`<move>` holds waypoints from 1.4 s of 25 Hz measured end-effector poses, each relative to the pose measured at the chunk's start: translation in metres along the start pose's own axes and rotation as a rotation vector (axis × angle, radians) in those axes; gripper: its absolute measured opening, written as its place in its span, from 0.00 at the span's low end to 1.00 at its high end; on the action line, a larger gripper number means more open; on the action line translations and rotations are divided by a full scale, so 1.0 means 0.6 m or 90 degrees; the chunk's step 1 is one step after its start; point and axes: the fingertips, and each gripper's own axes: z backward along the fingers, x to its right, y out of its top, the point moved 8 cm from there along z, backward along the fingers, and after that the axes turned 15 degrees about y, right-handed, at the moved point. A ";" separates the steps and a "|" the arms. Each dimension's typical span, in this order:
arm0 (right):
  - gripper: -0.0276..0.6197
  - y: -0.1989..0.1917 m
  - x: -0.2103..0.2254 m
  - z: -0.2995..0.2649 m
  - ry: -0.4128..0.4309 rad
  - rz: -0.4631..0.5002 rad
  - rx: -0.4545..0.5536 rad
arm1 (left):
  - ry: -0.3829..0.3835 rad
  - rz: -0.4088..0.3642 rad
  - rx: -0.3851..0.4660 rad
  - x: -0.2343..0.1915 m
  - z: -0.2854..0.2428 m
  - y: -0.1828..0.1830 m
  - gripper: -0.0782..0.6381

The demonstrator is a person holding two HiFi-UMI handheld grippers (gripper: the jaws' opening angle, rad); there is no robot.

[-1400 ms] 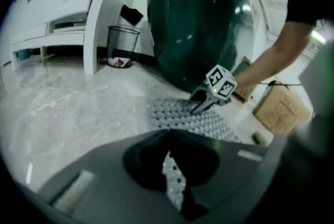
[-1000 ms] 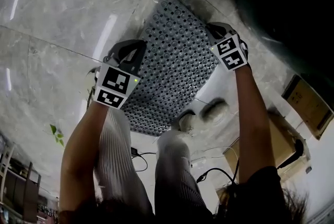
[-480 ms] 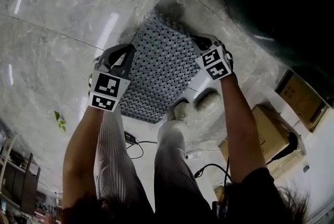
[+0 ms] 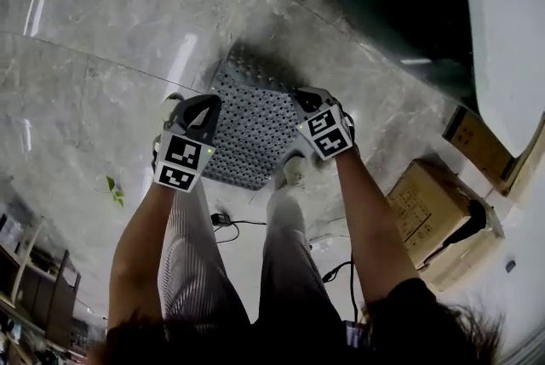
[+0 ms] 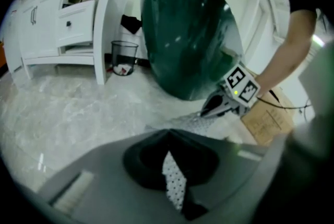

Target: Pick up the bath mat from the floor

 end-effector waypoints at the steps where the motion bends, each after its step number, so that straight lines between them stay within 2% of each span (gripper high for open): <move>1: 0.06 0.000 -0.010 0.008 0.004 -0.012 0.000 | -0.002 -0.002 -0.002 0.002 0.008 0.007 0.12; 12: 0.06 0.017 -0.126 0.103 0.067 -0.019 0.004 | 0.001 0.015 -0.013 0.055 0.106 0.057 0.12; 16: 0.06 0.021 -0.160 0.141 0.069 -0.044 0.023 | 0.005 0.025 -0.029 0.068 0.144 0.060 0.12; 20: 0.06 0.025 -0.197 0.185 0.076 -0.034 0.023 | 0.012 0.028 -0.023 0.077 0.182 0.073 0.12; 26: 0.06 0.038 -0.269 0.241 0.103 -0.017 0.025 | 0.002 0.007 -0.030 0.093 0.252 0.103 0.12; 35: 0.06 0.043 -0.355 0.321 0.135 -0.020 0.052 | -0.004 -0.022 -0.011 0.119 0.339 0.153 0.12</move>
